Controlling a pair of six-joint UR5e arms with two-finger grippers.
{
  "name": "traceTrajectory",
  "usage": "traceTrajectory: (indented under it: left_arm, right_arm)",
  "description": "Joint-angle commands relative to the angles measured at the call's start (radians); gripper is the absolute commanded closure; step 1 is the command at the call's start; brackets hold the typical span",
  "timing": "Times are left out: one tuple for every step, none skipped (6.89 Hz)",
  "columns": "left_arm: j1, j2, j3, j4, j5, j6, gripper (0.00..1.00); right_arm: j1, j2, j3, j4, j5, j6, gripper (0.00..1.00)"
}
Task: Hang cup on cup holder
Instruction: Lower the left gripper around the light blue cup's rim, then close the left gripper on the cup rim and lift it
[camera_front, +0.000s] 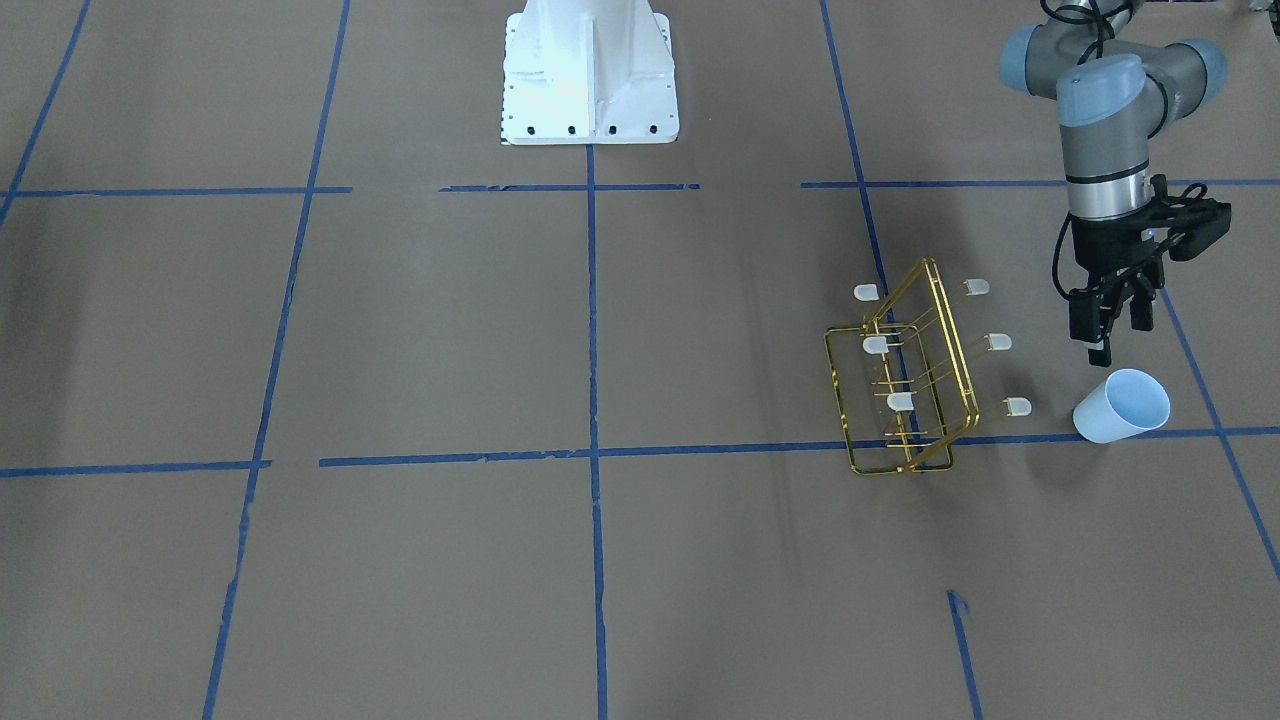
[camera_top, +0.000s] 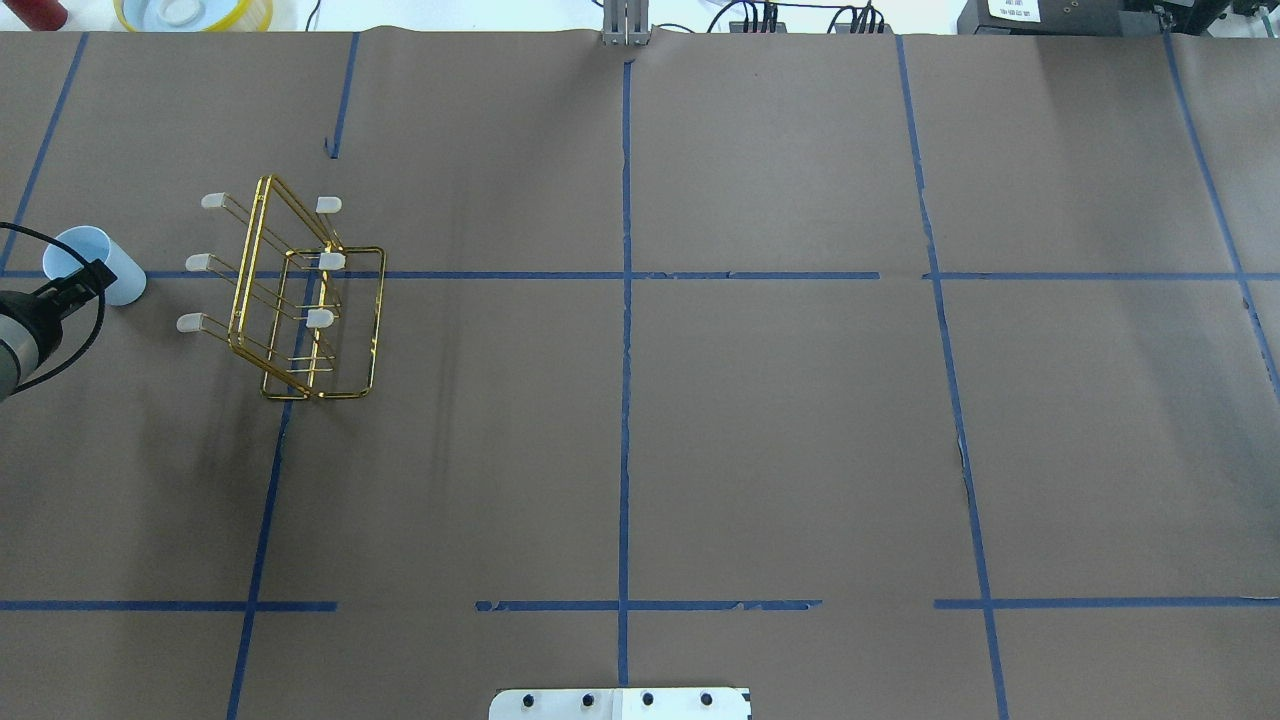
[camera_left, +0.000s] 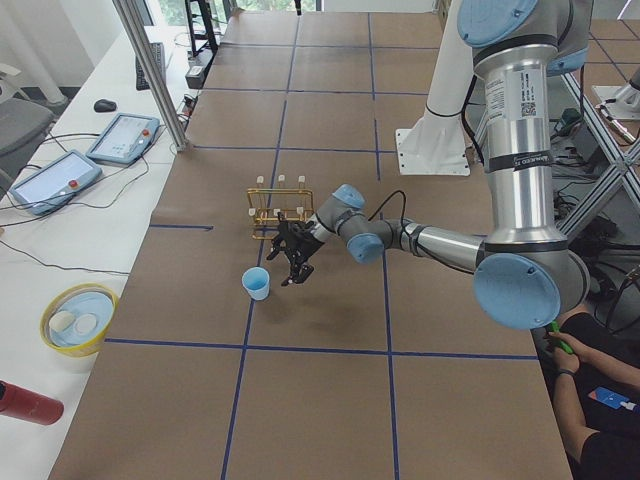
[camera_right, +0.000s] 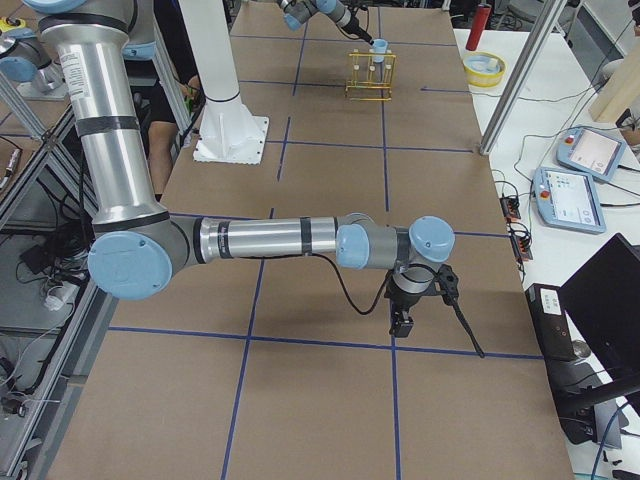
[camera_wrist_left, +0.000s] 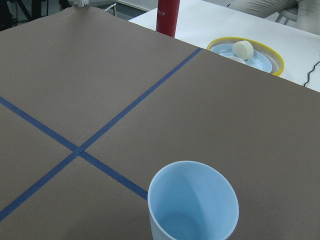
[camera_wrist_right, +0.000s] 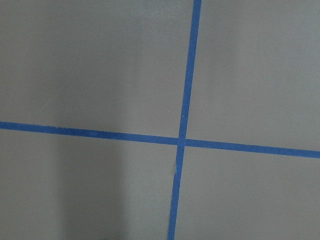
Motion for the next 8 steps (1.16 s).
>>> traceTrajectory:
  left_arm:
    - [0.032,-0.027,0.022,0.052,0.039,-0.002,0.0]
    - [0.032,-0.038,0.022,0.079,0.046,-0.002,0.0]
    - [0.04,-0.04,0.022,0.081,0.094,-0.002,0.0]
    - [0.045,-0.04,0.028,0.081,0.13,-0.005,0.0]
    - [0.046,-0.044,0.049,0.079,0.161,-0.007,0.0]
    - [0.048,-0.066,0.077,0.077,0.186,-0.036,0.0]
    - [0.063,-0.084,0.101,0.079,0.216,-0.07,0.0]
    - [0.074,-0.096,0.125,0.081,0.246,-0.087,0.0]
  right_arm:
    - [-0.001,0.0,0.0,0.0,0.0,0.0,0.0]
    - [0.0,0.0,0.0,0.0,0.0,0.0,0.0]
    - [0.0,0.0,0.0,0.0,0.0,0.0,0.0]
    - [0.0,0.0,0.0,0.0,0.0,0.0,0.0]
    - [0.0,0.0,0.0,0.0,0.0,0.0,0.0]
    - [0.0,0.0,0.0,0.0,0.0,0.0,0.0]
    - [0.0,0.0,0.0,0.0,0.0,0.0,0.0]
    - [0.0,0.0,0.0,0.0,0.0,0.0,0.0]
